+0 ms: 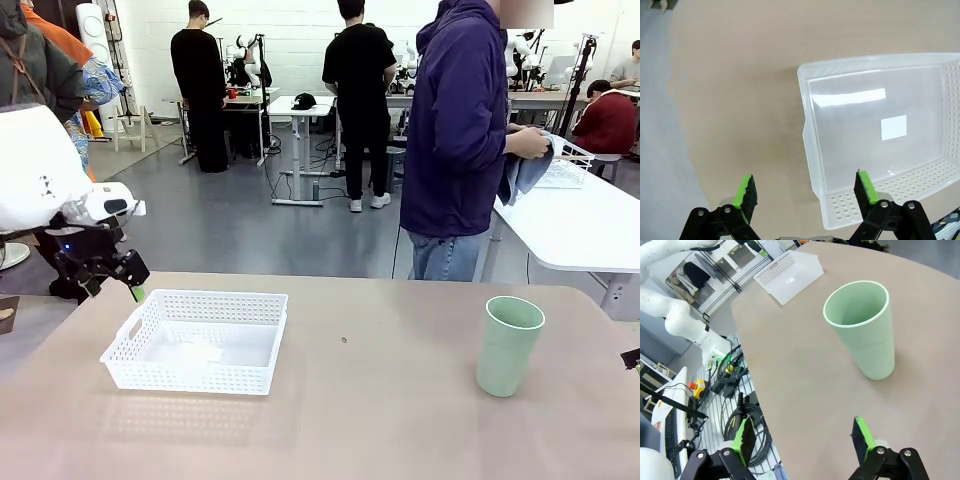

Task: Clean and organize the cups into the basket.
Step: Pick up the Organizing basket and move it to the center of the table, then pick up the Reusable plastic cup from the right side of the table and place it inside the Organizing basket.

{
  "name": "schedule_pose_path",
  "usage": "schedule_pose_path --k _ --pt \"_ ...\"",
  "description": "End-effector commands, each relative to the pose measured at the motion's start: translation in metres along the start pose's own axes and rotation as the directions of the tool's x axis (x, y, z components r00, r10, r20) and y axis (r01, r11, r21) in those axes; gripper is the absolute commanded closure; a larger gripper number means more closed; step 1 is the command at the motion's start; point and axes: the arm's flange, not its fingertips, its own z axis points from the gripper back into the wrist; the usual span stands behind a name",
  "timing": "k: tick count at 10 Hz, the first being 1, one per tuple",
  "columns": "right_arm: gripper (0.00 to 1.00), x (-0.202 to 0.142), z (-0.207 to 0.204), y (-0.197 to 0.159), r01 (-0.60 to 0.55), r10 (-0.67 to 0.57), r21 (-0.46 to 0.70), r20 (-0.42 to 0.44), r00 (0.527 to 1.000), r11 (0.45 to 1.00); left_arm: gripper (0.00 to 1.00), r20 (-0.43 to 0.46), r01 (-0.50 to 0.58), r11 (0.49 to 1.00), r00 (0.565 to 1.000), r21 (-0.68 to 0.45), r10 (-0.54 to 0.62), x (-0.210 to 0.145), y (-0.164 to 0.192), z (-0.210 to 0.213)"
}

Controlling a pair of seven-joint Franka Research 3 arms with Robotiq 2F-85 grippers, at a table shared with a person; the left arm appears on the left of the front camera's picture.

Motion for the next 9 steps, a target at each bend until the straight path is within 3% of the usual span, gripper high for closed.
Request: schedule_pose_path --k 1,2,3,7,9 --pt "0.0 0.001 0.001 0.001 0.003 -0.003 -0.003 0.0 1.0 1.0 0.0 -0.001 -0.047 0.999 0.999 0.018 0.047 -0.003 0.0 -0.013" --pt "0.0 0.001 0.001 0.001 0.003 -0.003 -0.003 0.0 1.0 1.0 0.0 0.058 -0.059 0.997 0.996 -0.049 0.062 -0.012 0.006 -0.006" --pt "0.0 0.001 0.001 0.001 0.003 -0.003 -0.003 0.0 1.0 1.0 0.0 -0.013 -0.017 1.0 1.0 -0.001 0.017 -0.004 0.001 -0.01" --pt "0.0 0.0 0.0 0.0 -0.001 0.001 0.0 0.0 1.0 1.0 0.0 -0.005 -0.032 0.999 0.999 -0.01 0.032 -0.006 0.002 -0.012" --pt "0.0 0.007 -0.02 -0.018 -0.18 0.178 0.113 0.024 0.984 0.977 0.0 -0.011 -0.052 0.999 0.999 0.007 0.052 -0.005 0.002 -0.019"
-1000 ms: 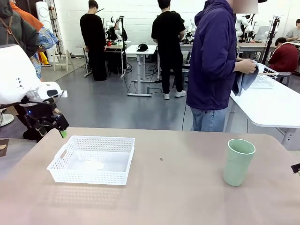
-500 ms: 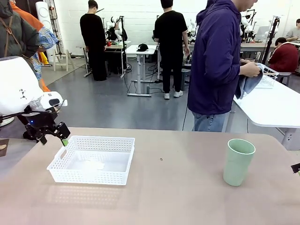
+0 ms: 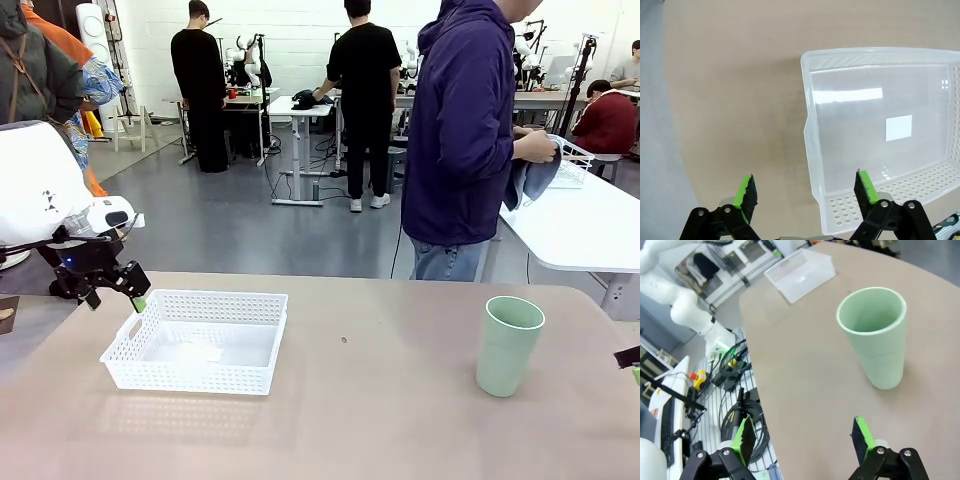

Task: Clean and organize the cups into the basket.
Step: Pick up the Organizing basket and move it to the center of the table, then pick up the Reusable plastic cup from the right side of the table and place it inside the Organizing basket.

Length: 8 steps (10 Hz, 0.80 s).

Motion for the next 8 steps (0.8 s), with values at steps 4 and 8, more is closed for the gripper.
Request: schedule_pose_path --k 4,8 --pt "0.0 -0.008 -0.037 -0.053 -0.222 0.22 0.133 0.031 0.975 0.966 0.0 -0.027 0.0 1.0 1.0 0.012 0.0 -0.006 -0.019 -0.01" --pt "0.0 -0.013 -0.066 -0.082 -0.24 0.244 0.164 -0.01 0.97 0.957 0.0 -0.031 -0.001 1.0 1.0 0.026 0.002 -0.021 -0.036 -0.012"
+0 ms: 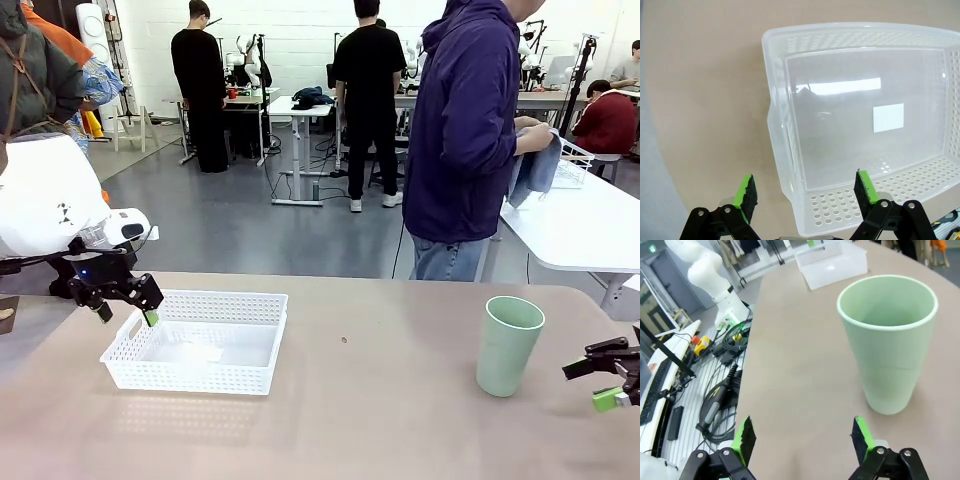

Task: Clean and organize the cups into the basket.
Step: Pick up the Organizing basket and move it to the center of the table, then pick up the Reusable plastic cup from the right side of the table and place it inside the Organizing basket.

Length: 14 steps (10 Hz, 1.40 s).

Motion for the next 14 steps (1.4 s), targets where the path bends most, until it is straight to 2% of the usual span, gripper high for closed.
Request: schedule_pose_path --k 1,2,4,6,9,10,14 --pt "0.0 0.002 -0.006 -0.018 -0.029 0.029 0.0 -0.008 1.0 1.0 0.0 0.013 -0.012 0.999 1.0 0.033 0.012 -0.01 -0.008 0.001" --pt "0.0 0.001 -0.006 -0.024 -0.054 0.054 -0.041 0.004 0.999 0.998 0.0 0.015 -0.017 0.999 1.0 0.033 0.016 -0.011 -0.008 0.0" --pt "0.0 0.001 -0.006 -0.034 -0.126 0.124 -0.206 -0.02 0.992 0.97 0.0 0.018 -0.018 0.999 1.0 0.035 0.017 -0.012 -0.009 0.0" --pt "0.0 0.002 -0.005 -0.04 -0.156 0.159 -0.262 -0.009 0.987 0.952 0.0 0.019 -0.019 0.999 1.0 0.033 0.018 -0.012 -0.009 -0.001" --pt "0.0 0.005 -0.008 -0.046 -0.13 0.144 -0.231 0.048 0.988 0.964 0.0 0.036 -0.085 0.995 0.996 0.047 0.084 -0.012 -0.008 0.002" --pt "0.0 0.008 0.004 -0.04 -0.139 0.144 -0.241 0.004 0.99 0.961 0.0 0.003 -0.012 1.0 1.0 0.004 0.012 -0.008 -0.004 -0.001" --pt "0.0 0.008 0.004 -0.04 -0.139 0.144 -0.241 0.004 0.99 0.961 0.0 0.003 -0.012 1.0 1.0 0.004 0.012 -0.008 -0.004 -0.001"
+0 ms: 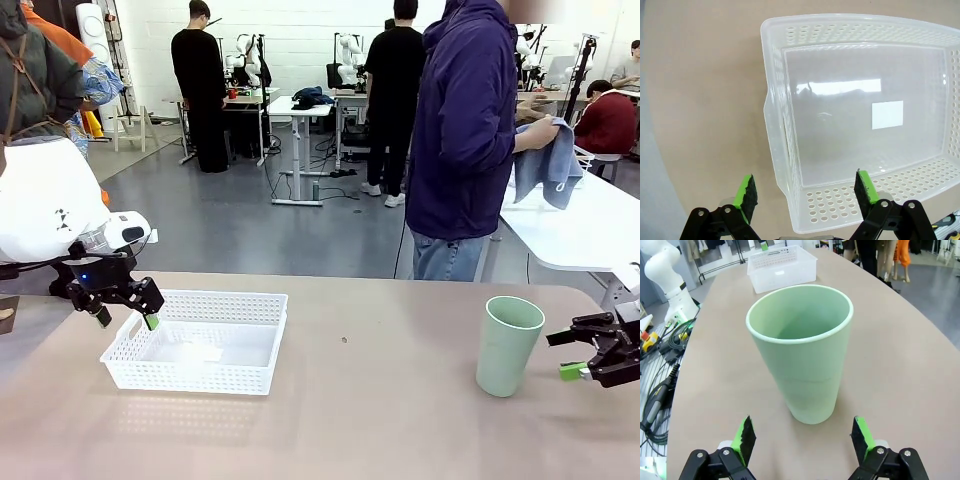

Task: Clean and organize the cups into the basket.
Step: Pick up the Organizing basket and move it to the center of the table, then pick up the Reusable plastic cup from the right side of the table and place it inside the Organizing basket.

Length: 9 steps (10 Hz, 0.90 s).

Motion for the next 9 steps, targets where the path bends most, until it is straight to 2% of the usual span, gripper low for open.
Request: schedule_pose_path --k 1,2,3,6,9 --pt "0.0 0.001 0.002 0.0 -0.004 0.004 -0.004 -0.006 1.0 1.0 0.0 -0.004 0.019 1.0 1.0 -0.003 -0.019 0.0 0.0 0.0" --pt "0.0 0.0 0.0 0.0 0.0 0.0 0.0 0.0 1.0 1.0 0.0 -0.004 0.019 1.0 1.0 -0.003 -0.019 0.0 0.0 0.0" --pt "0.0 -0.004 -0.005 -0.001 -0.063 0.063 -0.007 0.004 0.998 0.998 0.0 0.0 0.0 1.0 1.0 0.0 0.0 0.0 0.0 0.0" --pt "0.0 -0.012 -0.015 -0.008 -0.205 0.204 0.005 0.056 0.977 0.979 0.0 -0.024 0.037 0.998 0.999 0.053 -0.036 -0.017 0.004 -0.01" --pt "0.0 -0.021 -0.026 -0.02 -0.208 0.209 -0.013 0.086 0.974 0.978 0.0 -0.028 0.058 0.996 0.998 0.073 -0.057 -0.033 0.004 -0.021"
